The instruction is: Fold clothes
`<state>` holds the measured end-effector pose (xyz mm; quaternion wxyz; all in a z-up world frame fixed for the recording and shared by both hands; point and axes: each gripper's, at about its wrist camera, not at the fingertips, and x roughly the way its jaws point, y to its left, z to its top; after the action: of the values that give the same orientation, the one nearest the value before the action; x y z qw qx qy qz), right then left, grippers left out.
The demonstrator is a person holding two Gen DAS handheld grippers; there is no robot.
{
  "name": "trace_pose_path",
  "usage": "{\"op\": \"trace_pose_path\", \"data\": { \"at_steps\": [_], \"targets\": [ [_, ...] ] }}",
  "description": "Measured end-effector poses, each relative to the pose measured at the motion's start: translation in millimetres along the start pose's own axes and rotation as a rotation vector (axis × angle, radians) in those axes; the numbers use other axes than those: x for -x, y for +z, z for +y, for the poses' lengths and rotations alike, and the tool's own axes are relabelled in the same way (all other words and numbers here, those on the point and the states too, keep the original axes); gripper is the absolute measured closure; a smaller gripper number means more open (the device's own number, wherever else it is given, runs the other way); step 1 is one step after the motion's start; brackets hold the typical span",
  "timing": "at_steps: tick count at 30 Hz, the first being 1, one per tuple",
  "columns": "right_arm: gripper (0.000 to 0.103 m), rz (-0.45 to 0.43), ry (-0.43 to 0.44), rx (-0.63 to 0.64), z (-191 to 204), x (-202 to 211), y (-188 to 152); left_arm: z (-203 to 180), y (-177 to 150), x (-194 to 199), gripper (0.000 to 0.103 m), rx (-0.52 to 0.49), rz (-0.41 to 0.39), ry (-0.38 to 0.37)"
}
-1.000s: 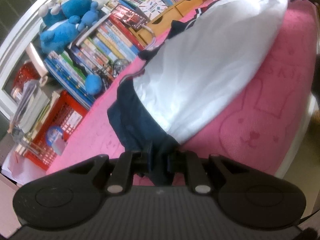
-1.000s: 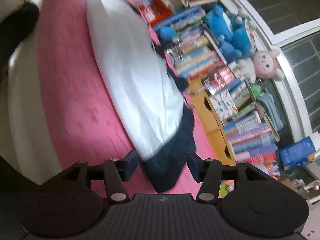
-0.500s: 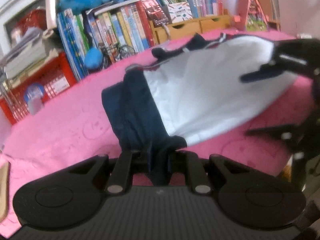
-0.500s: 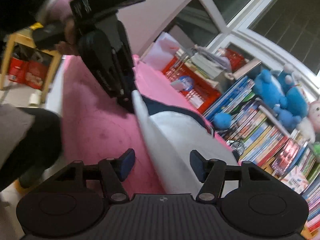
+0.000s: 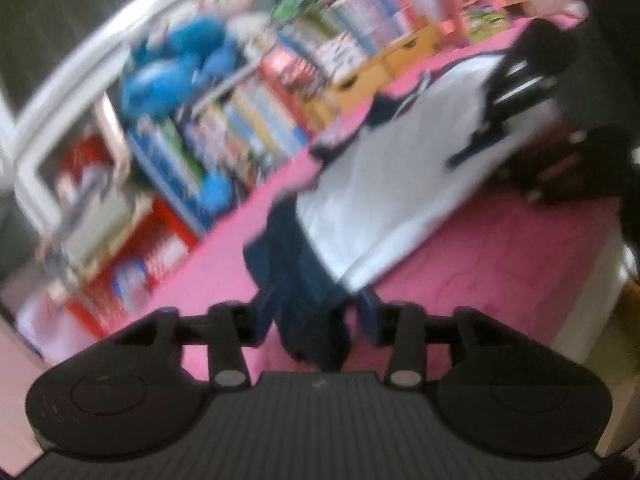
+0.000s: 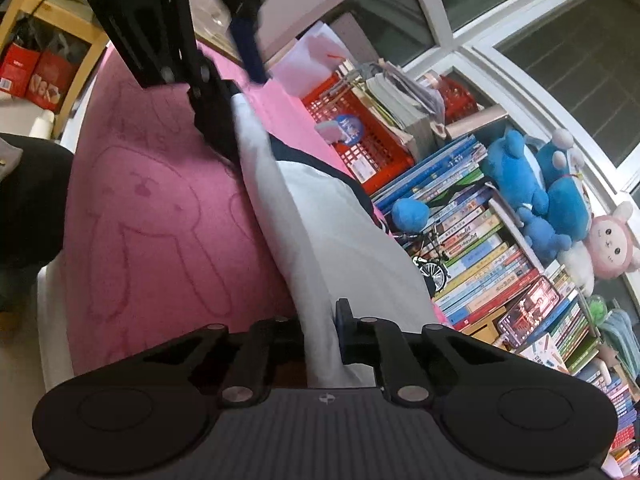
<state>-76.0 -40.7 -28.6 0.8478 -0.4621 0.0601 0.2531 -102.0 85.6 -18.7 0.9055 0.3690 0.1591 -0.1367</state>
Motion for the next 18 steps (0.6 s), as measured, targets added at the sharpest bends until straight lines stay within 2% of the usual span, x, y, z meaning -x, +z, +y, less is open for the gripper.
{"op": "trace_pose_path", "data": {
  "at_steps": [4,10,11,12,14,18],
  "targets": [
    [0.092,-0.026,-0.002,0.052,-1,1,3,-38,15,-16,0.048,-0.230,-0.060,0.002],
    [0.092,-0.042,0.012,0.119,-3,1,1,-74,32,-57,0.050,-0.456,-0.110,-0.036],
    [0.092,-0.043,0.012,0.131,-3,1,0,-78,32,-66,0.067,-0.493,-0.098,-0.042],
    [0.092,-0.043,0.013,0.143,-3,1,-1,-78,31,-75,0.096,-0.513,-0.064,-0.056],
    [0.092,-0.031,0.026,0.169,-2,1,-6,-76,26,-91,0.101,-0.532,-0.002,-0.093],
    [0.097,-0.009,0.034,0.207,-1,6,-23,-74,27,-93,0.102,-0.621,0.023,-0.118]
  ]
}}
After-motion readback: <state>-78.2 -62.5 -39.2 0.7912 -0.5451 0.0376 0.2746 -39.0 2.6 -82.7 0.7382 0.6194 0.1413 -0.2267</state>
